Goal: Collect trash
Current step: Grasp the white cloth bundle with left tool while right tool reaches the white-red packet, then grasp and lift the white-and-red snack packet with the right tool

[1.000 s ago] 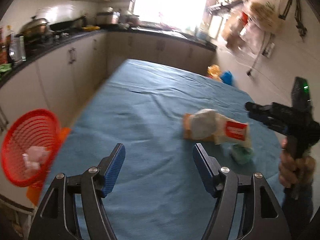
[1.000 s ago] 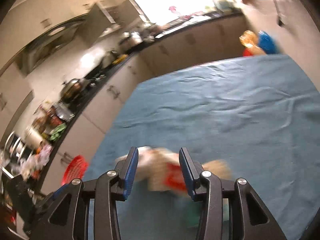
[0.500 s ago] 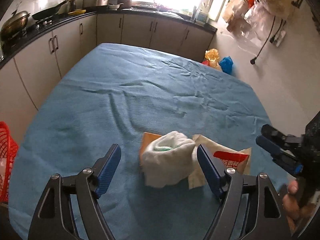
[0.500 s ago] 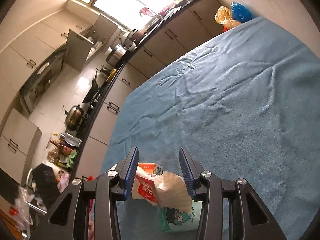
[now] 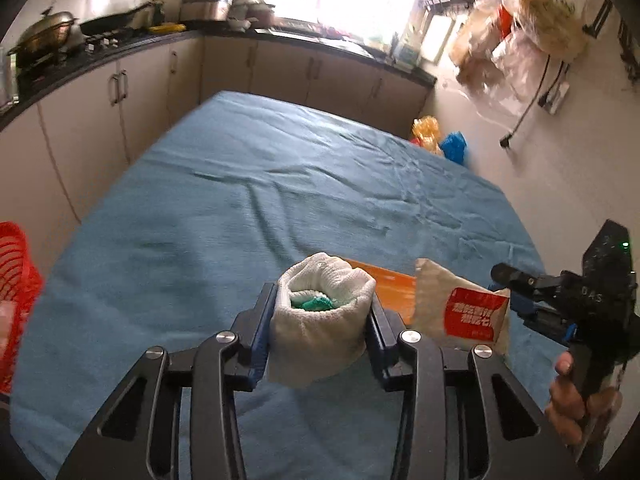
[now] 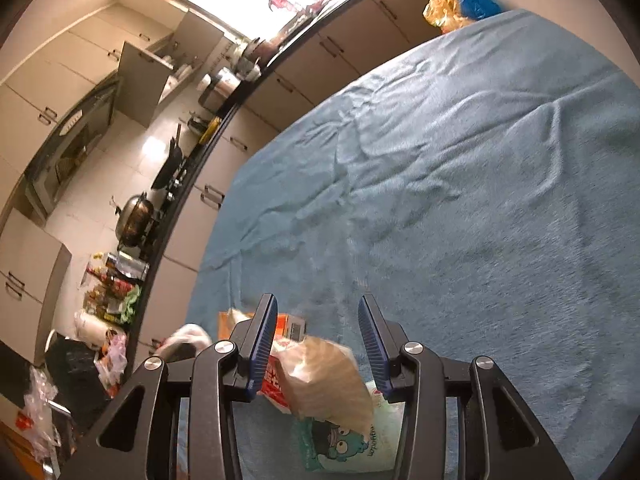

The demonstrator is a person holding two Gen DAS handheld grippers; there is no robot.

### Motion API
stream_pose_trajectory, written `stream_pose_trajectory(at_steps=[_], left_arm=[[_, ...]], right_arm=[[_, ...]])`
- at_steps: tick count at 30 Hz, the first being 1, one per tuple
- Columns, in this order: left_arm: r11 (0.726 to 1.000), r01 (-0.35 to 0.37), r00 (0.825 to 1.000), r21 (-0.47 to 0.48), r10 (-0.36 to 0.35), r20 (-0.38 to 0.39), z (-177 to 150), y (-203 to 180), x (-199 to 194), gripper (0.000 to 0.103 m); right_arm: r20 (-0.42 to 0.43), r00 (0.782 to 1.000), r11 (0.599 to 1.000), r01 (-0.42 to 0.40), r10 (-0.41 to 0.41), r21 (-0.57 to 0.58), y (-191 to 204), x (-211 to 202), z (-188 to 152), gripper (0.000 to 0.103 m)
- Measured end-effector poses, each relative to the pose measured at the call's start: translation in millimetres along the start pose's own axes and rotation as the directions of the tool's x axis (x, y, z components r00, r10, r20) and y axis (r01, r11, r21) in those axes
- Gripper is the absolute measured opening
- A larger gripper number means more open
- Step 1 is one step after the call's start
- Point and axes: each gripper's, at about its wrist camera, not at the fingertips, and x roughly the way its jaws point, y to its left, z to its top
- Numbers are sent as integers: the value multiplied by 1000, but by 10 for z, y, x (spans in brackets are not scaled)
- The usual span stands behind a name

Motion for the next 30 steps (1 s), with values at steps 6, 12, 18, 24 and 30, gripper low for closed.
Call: stream_pose_trajectory(at_steps=[6,12,18,24,30], left_arm=[[997,-76,992,-24,78,96,-154,360,-350,40],[992,-96,987,-78,105,122,-243,613,-375,40],[992,-90,980,-83,103,169,-301,634,-345,40],[995,-83,980,-63,93,173,-322,617,-294,40],[992,-95,976,-84,109,187,-307,671,-313,40]], right_arm=[[-204,952,940,-271,229,-207,598,-1,-290,50],[-217,962,877,-244,165,-415,1030,17,-618,57],[-94,994,856,-1,-55,-517,1018,168,-623,57],[-117,993,942,-39,0,-332,614,260,-396,57],[-399,904,859,-320,152,-400,899,320,-694,57]])
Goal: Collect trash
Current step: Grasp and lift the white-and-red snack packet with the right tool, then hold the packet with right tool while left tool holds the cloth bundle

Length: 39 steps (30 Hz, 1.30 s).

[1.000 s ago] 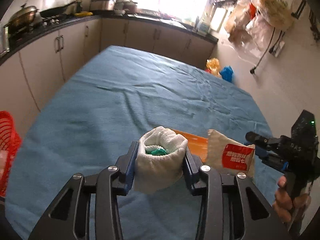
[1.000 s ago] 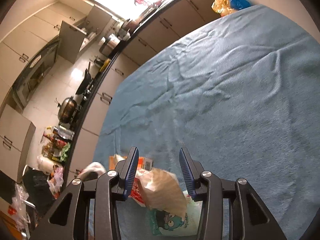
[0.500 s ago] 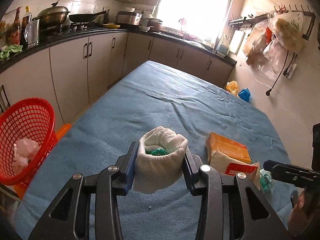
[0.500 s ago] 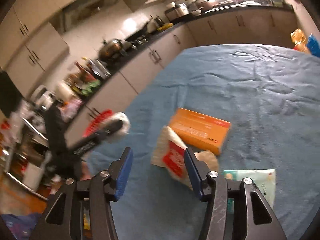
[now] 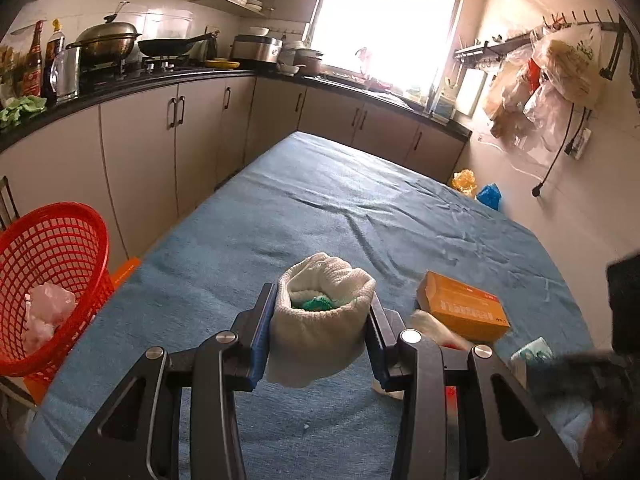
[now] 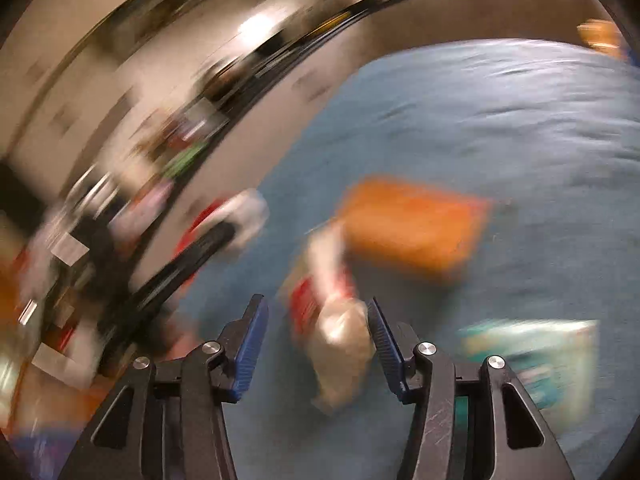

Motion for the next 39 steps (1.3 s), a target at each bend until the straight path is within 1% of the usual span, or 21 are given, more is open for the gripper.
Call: stream_pose_trajectory(at_steps=[1,2,3,4,5,7,10,11,13,17,18,19,20,22,24,27,29,33,35,37,39], left_arm=[[1000,-6,1000,-3,6,7,3,7,-11,40],[1000,-10,1000,-3,10,14,4,11,-21,40],[1000,-15,1000,-2,15,17,1,11,-24,40],[1000,-22,1000,-2,22,18,0,15,-22,40],[1000,-27,999,-4,27,17,1,22,-17,40],[1000,-25,1000,-16,25,14,-4,38,-12,40],[999,-31,999,-10,31,22,-2,33,-21,40],[999,-35,999,-9,35,25,0,34,-28,40],[999,-33,999,-17,34,30,-4,30,-44,40],[999,-39,998,-8,39,39,-19,4,-64,40],[999,-37,998,-8,38,40,-18,13,-71,40],[999,-35,999,-10,35,41,-15,15,-74,40],[999,-33,999,-10,34,41,-16,12,-77,40],[999,-32,999,-4,32,40,-16,1,-72,40],[999,-33,999,4,33,41,-22,-19,-75,40],[999,-30,999,12,29,41,-17,-35,-69,40],[999,-28,999,21,27,41,-17,-54,-64,40],[999,-21,999,46,19,43,-32,-112,-71,40],[998,-22,999,65,19,46,-41,-147,-68,40],[996,-23,999,81,19,50,-47,-173,-72,40],[996,-24,999,90,20,51,-51,-197,-65,40]], right_arm=[[-29,999,997,-15,12,-78,151,20,-46,57],[-25,1000,992,16,-19,-126,236,15,-68,57],[-8,997,981,70,-72,-179,321,-6,-88,57],[-2,996,979,89,-91,-186,333,-18,-88,59],[10,994,979,109,-109,-174,301,-36,-81,62],[30,991,980,131,-128,-151,258,-41,-75,64],[30,989,982,150,-147,-111,235,54,-81,66],[34,982,978,188,-185,-90,233,117,-53,66],[26,974,970,228,-227,-87,277,232,-16,66],[26,958,952,287,-286,-104,392,421,-6,66],[25,954,948,300,-299,-107,404,458,-8,65],[22,949,942,315,-314,-114,419,493,-23,58],[14,948,940,317,-317,-127,423,530,-30,51],[5,949,940,313,-315,-137,425,576,-57,44],[27,945,930,325,-326,-169,472,579,-88,39],[75,947,933,322,-314,-163,491,451,-93,38],[127,941,933,330,-314,-141,475,314,-80,37],[223,913,928,366,-343,-73,406,61,-46,37],[249,904,928,370,-347,-51,407,10,-29,37],[252,900,924,379,-355,-50,410,-25,-25,37],[251,901,925,377,-354,-50,434,-4,-10,37]])
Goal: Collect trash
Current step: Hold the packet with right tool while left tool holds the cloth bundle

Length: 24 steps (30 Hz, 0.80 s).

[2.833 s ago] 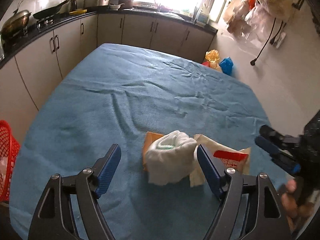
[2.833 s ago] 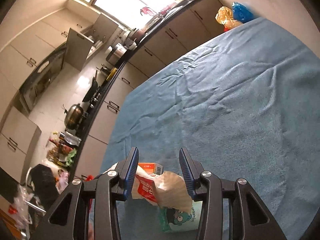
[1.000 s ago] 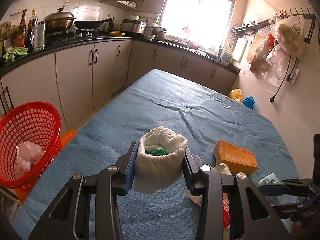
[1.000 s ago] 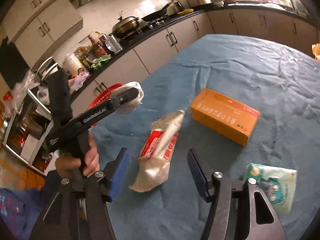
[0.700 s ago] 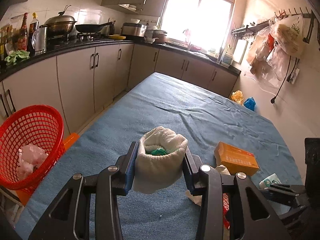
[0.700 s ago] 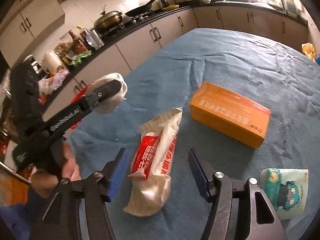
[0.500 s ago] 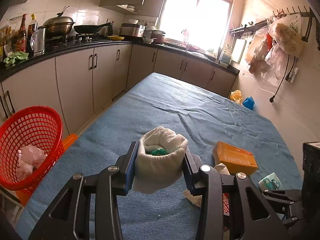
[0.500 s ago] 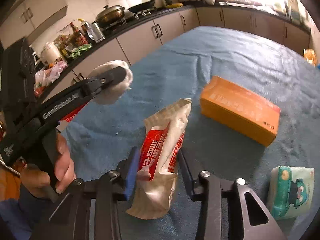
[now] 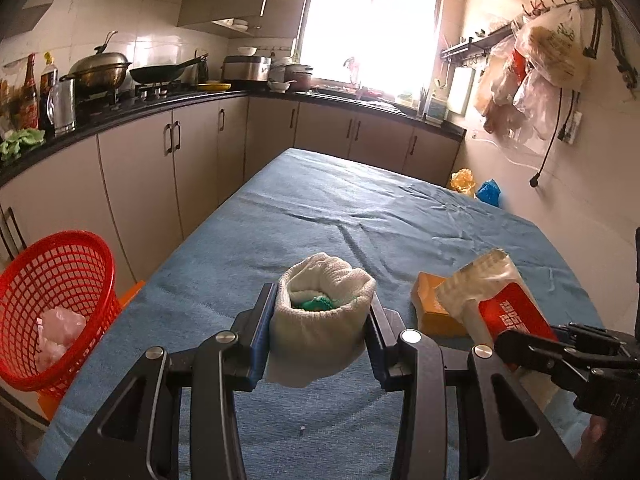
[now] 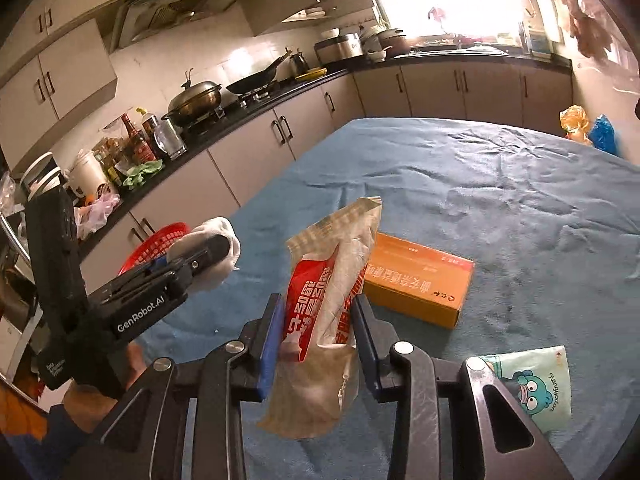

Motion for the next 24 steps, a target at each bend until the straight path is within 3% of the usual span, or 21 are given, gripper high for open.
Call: stream_pose_trajectory(at_steps=[24], left_arm=[[1000,-2,1000,18,2,0,-18,-10,-5,40]], right_arm=[[-5,1000,1000,8,-8,24,-2,37,-10,37]])
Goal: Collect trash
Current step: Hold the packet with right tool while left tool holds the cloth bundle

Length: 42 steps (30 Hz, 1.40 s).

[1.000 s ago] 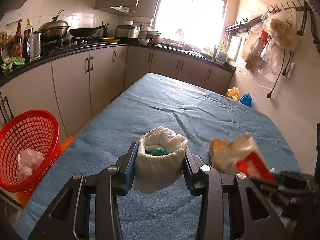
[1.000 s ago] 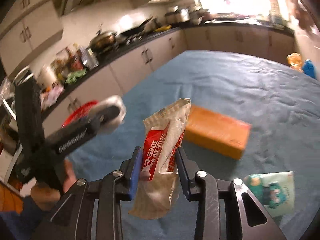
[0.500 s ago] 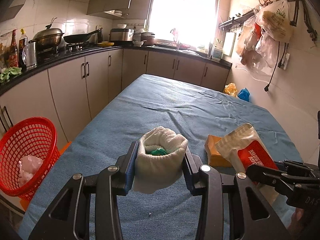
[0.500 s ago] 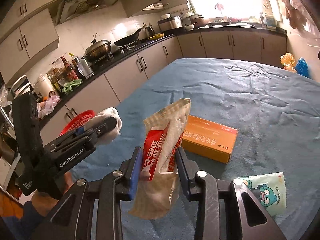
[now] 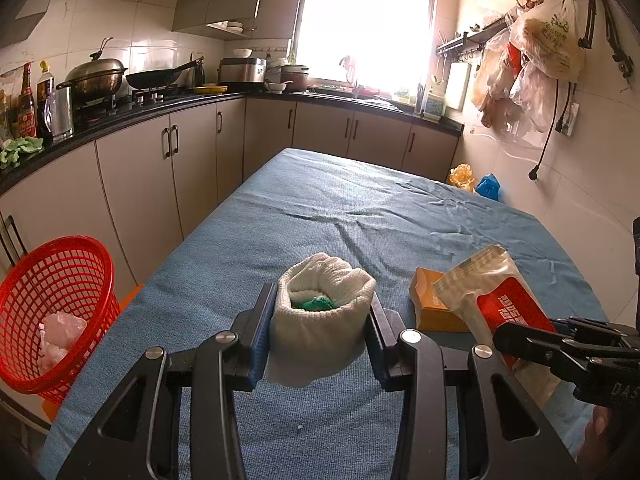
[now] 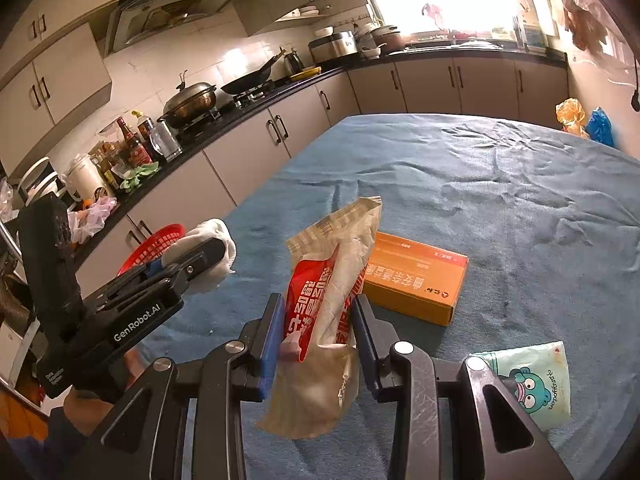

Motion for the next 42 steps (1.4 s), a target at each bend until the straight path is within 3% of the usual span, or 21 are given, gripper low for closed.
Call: stream_pose_trajectory(at_steps=[35,42], left_arm=[[1000,-5,1000,3,5,-1,5,4,2,40],[999,-36,999,2,36,-1,16,63,-38,40]], right_arm=[[5,1000,1000,6,-6,11,-29,-13,14,37],[39,999,998,14,-17,65,-105,-110,84,37]])
